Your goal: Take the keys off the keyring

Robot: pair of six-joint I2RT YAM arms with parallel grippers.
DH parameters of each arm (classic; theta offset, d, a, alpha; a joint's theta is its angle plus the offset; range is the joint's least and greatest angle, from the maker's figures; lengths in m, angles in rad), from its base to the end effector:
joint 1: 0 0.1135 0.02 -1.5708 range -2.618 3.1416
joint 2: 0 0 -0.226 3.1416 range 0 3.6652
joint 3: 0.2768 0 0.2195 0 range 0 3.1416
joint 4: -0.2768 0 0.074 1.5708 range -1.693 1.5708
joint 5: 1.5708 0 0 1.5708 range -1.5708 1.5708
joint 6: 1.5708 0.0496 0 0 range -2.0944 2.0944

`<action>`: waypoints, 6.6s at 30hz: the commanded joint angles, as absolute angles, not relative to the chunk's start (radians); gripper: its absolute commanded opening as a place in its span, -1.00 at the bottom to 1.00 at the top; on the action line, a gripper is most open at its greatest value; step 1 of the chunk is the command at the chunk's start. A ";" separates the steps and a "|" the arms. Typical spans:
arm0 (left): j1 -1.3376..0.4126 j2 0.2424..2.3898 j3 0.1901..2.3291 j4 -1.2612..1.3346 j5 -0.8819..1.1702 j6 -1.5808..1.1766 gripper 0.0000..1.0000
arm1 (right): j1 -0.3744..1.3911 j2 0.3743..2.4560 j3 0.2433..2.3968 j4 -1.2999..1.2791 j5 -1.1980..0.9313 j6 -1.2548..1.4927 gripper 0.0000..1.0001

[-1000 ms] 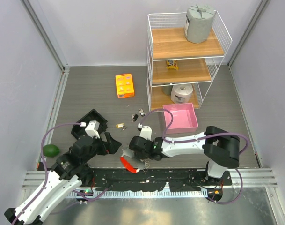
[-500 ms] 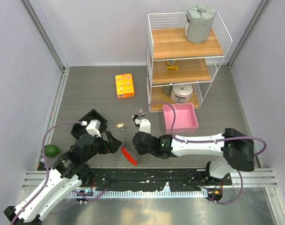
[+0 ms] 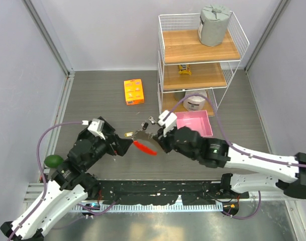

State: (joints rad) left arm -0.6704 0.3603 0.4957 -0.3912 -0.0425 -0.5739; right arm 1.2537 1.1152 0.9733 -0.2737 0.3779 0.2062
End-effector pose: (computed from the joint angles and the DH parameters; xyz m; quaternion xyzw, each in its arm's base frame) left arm 0.1025 -0.0786 0.2499 0.0252 0.7910 -0.3424 0.5063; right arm 0.0947 0.2299 0.2975 -0.3227 0.7639 0.2404 0.5046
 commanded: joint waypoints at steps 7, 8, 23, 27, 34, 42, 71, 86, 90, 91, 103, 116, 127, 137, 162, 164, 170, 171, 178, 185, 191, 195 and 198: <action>-0.658 0.422 0.710 -0.448 0.035 -0.424 0.92 | 1.014 0.882 1.072 -0.321 -0.051 0.138 -0.90; -0.658 0.442 0.712 -0.430 0.085 -0.419 0.93 | 0.999 0.876 1.087 -0.343 -0.086 0.140 -0.90; -0.658 0.494 0.488 0.282 0.509 -0.587 0.95 | 0.923 0.930 1.117 -0.279 -0.169 0.396 -0.90; -0.660 0.498 0.497 0.290 0.479 -0.588 0.94 | 0.923 0.946 1.092 -0.210 -0.224 0.420 -0.90; -0.658 0.586 0.537 0.319 0.511 -0.600 0.18 | 0.925 0.968 1.069 -0.187 -0.242 0.439 -0.90; -0.658 0.629 0.590 0.240 0.477 -0.536 -1.00 | 0.927 0.943 0.983 -0.160 -0.230 0.433 -0.88; -0.726 0.768 1.187 -1.041 0.388 0.828 -1.00 | 0.923 0.804 0.796 -0.171 0.045 0.216 0.56; -0.727 0.769 1.250 -1.060 0.449 0.999 -1.00 | 0.939 0.925 0.814 0.103 -0.526 0.130 0.54; -0.727 0.756 1.253 -1.063 0.459 0.999 -1.00 | 0.977 0.975 0.850 0.110 -0.525 0.111 0.49; -0.727 0.753 1.253 -1.065 0.460 0.999 -1.00 | 0.989 0.983 0.859 0.110 -0.523 0.109 0.44; -0.727 0.735 1.256 -1.065 0.471 1.000 -1.00 | 1.089 1.114 0.949 0.150 -0.503 0.097 0.15; -0.727 0.716 1.258 -1.052 0.482 0.997 -1.00 | 1.141 1.174 0.980 0.172 -0.399 0.092 -0.07; -0.727 0.698 1.239 -1.034 0.483 0.977 -1.00 | 1.141 1.178 0.971 0.176 -0.376 0.115 -0.90; -0.727 0.661 1.138 -0.947 0.474 0.927 -1.00 | 1.141 1.045 0.897 0.029 -0.383 0.146 -0.90; -0.727 0.565 0.732 -0.427 0.618 0.389 -1.00 | 1.135 1.069 1.258 -0.621 -0.224 0.005 -0.90; -0.727 0.542 0.680 -0.339 0.621 0.318 -0.94 | 1.124 1.098 1.304 -0.670 -0.273 0.005 -0.90; -0.727 0.471 0.545 -0.181 0.607 0.229 -0.27 | 1.108 1.201 1.432 -0.793 -0.314 -0.020 -0.90; -0.727 0.465 0.534 -0.169 0.606 0.222 -0.13 | 1.103 1.222 1.446 -0.805 -0.331 -0.024 -0.90; -0.727 0.456 0.529 -0.098 0.672 0.245 0.15 | 1.065 1.282 1.529 -0.883 -0.463 -0.049 -0.90; -0.727 0.500 0.543 0.021 0.764 0.253 0.15 | 1.051 1.335 1.583 -0.971 -0.572 -0.092 -0.90; -0.727 0.535 0.531 0.118 0.844 0.221 -0.08 | 1.052 1.359 1.589 -1.005 -0.611 -0.126 -0.90; -0.727 0.529 0.500 0.207 0.883 0.178 -0.26 | 1.051 1.370 1.595 -1.012 -0.607 -0.133 -0.90; -0.730 0.523 0.482 0.247 0.914 0.150 -0.27 | 1.051 1.379 1.600 -1.014 -0.611 -0.132 -0.90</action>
